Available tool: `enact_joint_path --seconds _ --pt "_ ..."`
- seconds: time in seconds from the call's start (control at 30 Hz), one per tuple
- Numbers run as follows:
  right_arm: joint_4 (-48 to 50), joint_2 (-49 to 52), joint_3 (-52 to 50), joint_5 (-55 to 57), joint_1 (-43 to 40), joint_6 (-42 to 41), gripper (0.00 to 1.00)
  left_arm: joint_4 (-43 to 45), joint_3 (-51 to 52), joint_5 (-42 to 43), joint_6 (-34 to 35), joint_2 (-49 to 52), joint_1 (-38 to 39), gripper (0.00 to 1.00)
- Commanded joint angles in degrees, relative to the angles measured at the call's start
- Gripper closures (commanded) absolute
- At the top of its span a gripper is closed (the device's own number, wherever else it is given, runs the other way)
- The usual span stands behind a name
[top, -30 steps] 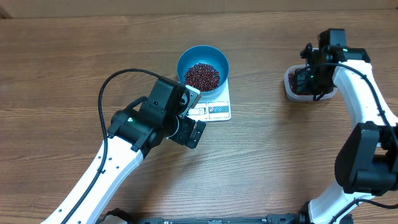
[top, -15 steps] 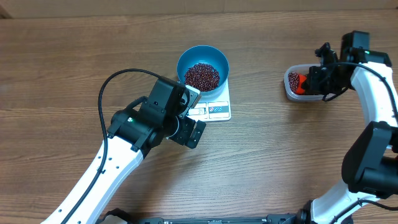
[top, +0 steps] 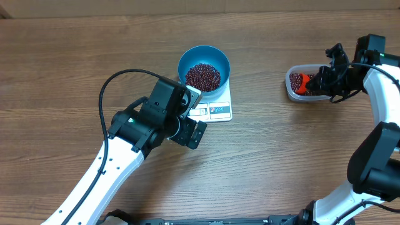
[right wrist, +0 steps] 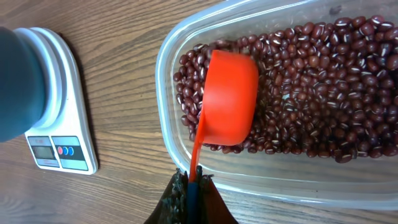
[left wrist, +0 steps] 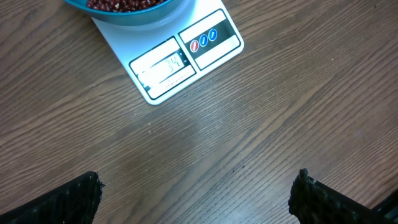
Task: Scoop item into bowl and weigh 150g on scale
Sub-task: 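Dip and drag the red scoop through the beans in the tub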
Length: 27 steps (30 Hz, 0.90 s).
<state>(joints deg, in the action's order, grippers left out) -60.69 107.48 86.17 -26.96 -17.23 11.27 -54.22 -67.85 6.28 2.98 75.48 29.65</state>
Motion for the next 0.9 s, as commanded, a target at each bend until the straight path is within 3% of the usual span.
enact_joint_path --seconds 0.0,0.87 --pt "-0.1 -1.0 -0.2 -3.2 -0.3 1.0 0.96 0.1 -0.2 0.8 0.0 -0.2 0.3 0.00" --pt "-2.7 -1.0 -0.3 -9.3 -5.1 1.3 0.96 0.1 -0.2 0.8 0.0 -0.2 0.3 0.00"
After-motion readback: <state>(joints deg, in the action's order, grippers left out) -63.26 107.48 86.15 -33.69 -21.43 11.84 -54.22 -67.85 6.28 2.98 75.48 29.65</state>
